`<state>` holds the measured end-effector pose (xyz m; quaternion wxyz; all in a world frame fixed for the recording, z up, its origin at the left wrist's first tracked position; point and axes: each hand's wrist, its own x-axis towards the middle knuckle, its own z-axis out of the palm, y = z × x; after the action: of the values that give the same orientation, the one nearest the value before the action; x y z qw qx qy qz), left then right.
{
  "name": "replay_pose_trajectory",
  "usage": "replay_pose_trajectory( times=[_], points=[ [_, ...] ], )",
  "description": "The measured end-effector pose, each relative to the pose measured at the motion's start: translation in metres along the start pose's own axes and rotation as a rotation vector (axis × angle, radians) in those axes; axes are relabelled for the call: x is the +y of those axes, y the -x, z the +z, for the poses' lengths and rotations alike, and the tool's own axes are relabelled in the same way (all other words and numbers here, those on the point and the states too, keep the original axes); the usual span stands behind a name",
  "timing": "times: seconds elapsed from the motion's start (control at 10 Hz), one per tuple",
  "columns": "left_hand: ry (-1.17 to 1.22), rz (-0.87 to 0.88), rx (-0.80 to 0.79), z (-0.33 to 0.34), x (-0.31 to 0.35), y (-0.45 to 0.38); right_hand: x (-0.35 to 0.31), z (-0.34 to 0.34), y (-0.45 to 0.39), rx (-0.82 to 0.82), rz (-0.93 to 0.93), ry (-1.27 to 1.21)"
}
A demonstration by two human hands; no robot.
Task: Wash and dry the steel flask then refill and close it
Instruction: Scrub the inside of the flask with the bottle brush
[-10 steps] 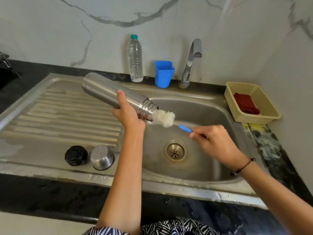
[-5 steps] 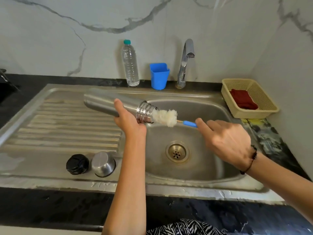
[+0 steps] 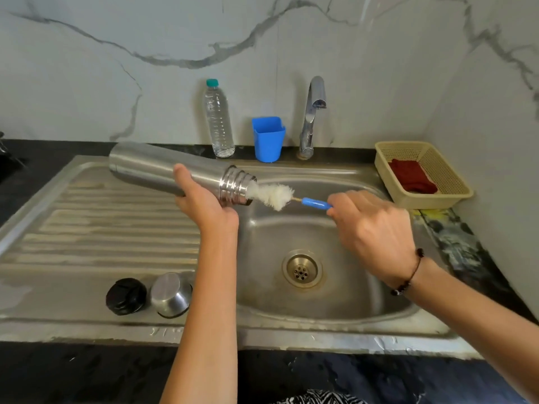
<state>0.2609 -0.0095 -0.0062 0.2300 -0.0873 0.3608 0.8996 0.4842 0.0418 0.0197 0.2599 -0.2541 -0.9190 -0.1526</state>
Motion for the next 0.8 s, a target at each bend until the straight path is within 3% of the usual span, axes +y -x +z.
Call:
replay_pose_trajectory(
  times=[0.1,0.2,0.3,0.4,0.5,0.6,0.7,0.8],
  points=[
    [0.038,0.007,-0.012,-0.008,0.000,-0.008,-0.010,0.004,0.001,-0.267,0.234,-0.384],
    [0.054,0.026,-0.056,-0.012,-0.002,-0.010,-0.009,-0.001,-0.004,-0.895,0.883,-1.336],
    [0.032,0.020,-0.081,-0.011,-0.006,-0.002,-0.002,0.003,0.000,-0.868,0.933,-1.399],
    [-0.003,0.019,-0.035,-0.005,-0.006,-0.001,-0.003,0.006,0.012,-0.405,0.296,-0.395],
    [-0.056,0.029,0.014,-0.003,-0.008,0.001,0.008,0.004,0.019,-0.032,-0.066,0.060],
    [-0.071,0.014,0.020,-0.002,-0.011,0.003,0.015,0.008,0.018,-0.063,-0.095,0.077],
    [-0.028,0.006,-0.041,-0.002,-0.007,-0.002,0.005,0.001,0.009,-0.508,0.298,-0.472],
    [0.017,-0.035,-0.104,-0.008,-0.004,-0.005,0.012,0.003,0.012,-0.934,0.848,-1.479]
  ],
)
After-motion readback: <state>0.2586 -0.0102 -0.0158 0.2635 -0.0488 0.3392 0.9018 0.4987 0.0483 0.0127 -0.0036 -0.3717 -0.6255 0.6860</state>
